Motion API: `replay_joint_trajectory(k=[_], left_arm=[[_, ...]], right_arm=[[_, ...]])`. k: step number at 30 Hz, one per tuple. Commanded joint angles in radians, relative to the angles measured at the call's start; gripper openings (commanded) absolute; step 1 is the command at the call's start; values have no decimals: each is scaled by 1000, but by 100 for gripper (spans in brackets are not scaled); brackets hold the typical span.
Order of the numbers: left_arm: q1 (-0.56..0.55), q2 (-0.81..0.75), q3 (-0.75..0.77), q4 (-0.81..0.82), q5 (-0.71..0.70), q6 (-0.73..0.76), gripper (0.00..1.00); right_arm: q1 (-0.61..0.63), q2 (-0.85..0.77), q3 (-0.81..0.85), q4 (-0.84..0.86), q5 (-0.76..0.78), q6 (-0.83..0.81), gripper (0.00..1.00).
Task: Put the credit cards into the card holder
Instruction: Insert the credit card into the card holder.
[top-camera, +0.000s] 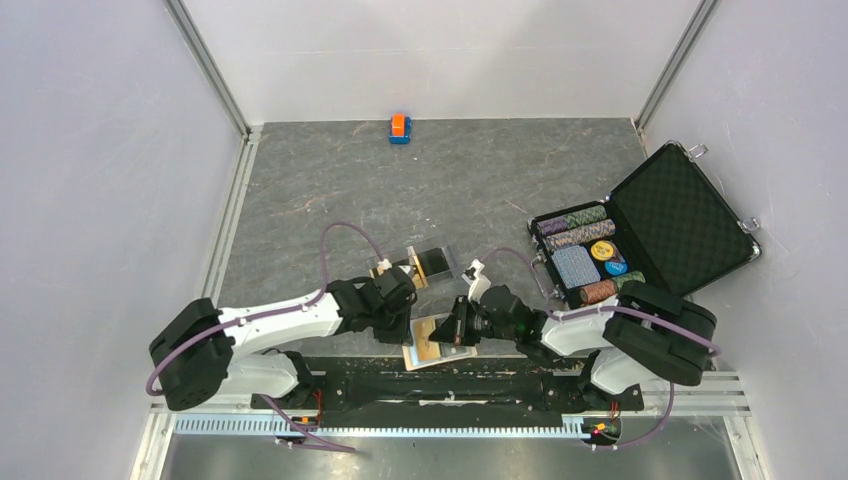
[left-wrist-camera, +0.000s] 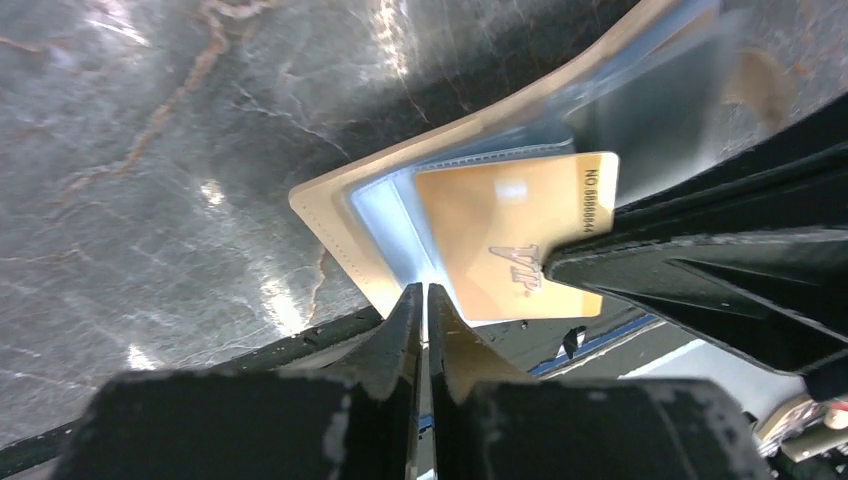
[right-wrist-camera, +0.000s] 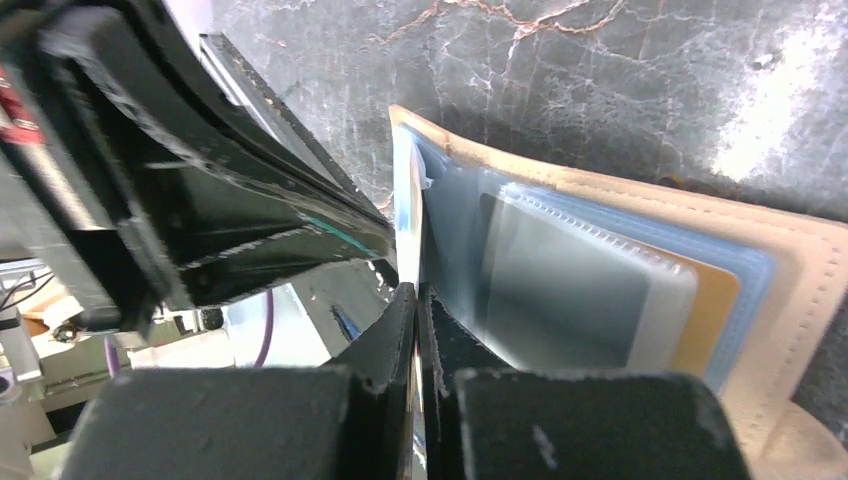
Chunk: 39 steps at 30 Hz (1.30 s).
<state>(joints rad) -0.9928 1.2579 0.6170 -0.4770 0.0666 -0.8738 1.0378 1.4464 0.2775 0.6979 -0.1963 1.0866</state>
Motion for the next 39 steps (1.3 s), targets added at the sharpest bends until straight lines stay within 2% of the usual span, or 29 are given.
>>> replay_joint_trajectory(k=[1, 4, 6, 10, 15, 22, 27, 30, 39], left_arm=[[46, -65, 33, -39, -47, -1, 10], [81, -103, 8, -44, -19, 6, 11], [106, -119, -13, -43, 12, 9, 12], [131, -157, -82, -8, 62, -19, 19], [152, -175, -167, 59, 116, -76, 23], [161, -163, -227, 158, 147, -133, 36], [169, -127, -253, 240, 174, -160, 40], [172, -129, -248, 240, 174, -160, 40], [177, -236, -189, 31, 94, -103, 49]], right_arm=[[-2, 62, 61, 15, -15, -42, 1], [-2, 98, 75, 8, -37, -52, 10], [-2, 105, 81, 8, -40, -58, 21], [0, 100, 93, -9, -44, -65, 36], [10, 111, 112, -15, -63, -68, 46], [43, 118, 174, -137, -58, -115, 61], [54, 153, 205, -152, -80, -126, 65], [54, 139, 210, -176, -77, -139, 69], [54, 38, 286, -477, -20, -248, 98]])
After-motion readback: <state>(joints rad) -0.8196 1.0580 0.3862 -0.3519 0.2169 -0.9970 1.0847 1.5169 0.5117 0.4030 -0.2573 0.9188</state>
